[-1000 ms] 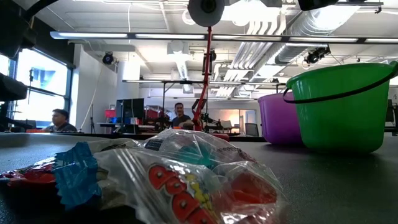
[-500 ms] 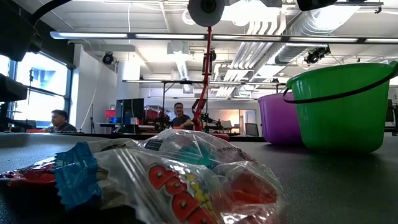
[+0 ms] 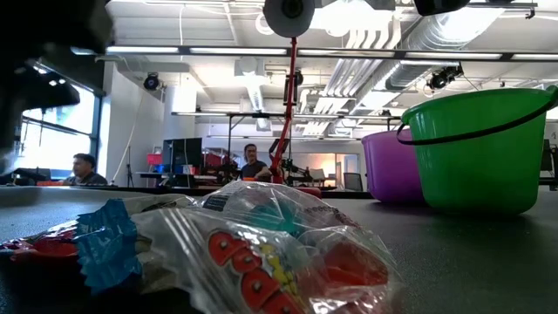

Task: Organize candy in baskets
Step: Put the blue gummy into the violet bucket

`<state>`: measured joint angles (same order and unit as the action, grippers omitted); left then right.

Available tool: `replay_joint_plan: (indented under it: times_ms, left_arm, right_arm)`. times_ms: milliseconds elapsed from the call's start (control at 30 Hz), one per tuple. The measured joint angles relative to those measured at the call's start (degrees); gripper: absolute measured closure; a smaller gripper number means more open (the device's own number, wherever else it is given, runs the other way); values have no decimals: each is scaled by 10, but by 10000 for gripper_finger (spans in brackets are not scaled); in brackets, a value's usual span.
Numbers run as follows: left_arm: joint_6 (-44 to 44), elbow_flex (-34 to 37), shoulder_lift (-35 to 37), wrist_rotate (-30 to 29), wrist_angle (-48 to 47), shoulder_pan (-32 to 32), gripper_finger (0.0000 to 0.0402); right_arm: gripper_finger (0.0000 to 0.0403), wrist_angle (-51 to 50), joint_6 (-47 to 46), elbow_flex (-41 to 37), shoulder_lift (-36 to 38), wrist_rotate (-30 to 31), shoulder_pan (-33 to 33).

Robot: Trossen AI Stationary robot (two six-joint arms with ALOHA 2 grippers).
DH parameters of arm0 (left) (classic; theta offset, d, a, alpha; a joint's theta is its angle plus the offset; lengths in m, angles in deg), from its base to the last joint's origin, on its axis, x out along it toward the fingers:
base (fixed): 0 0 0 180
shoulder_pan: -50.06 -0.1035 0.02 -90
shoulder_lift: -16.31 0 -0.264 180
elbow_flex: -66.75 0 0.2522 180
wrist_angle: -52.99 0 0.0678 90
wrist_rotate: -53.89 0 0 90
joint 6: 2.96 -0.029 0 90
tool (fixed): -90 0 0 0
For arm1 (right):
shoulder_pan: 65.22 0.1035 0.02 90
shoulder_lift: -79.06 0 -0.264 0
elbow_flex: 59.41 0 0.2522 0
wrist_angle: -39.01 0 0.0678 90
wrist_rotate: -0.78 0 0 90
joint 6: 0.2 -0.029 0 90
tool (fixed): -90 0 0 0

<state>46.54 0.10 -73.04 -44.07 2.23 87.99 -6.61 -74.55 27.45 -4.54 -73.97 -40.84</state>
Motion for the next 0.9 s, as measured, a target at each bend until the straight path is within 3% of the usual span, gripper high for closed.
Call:
replay_joint_plan:
  times_ms: [233, 467, 667, 900]
  left_arm:
    - [-13, 0, 113, -99, -2, -57, 401]
    - [-27, -1, 221, -210, 25, -104, 401]
    - [-131, -1, 282, -283, 153, -133, 401]
    - [-289, -2, 295, -319, 357, -158, 401]
  right_arm:
    - [265, 1, -2, 0, 0, 68, 0]
    - [265, 53, 11, 0, 0, 201, 0]
    - [265, 146, 85, 0, 0, 285, -1]
    - [265, 236, 197, 0, 0, 291, -19]
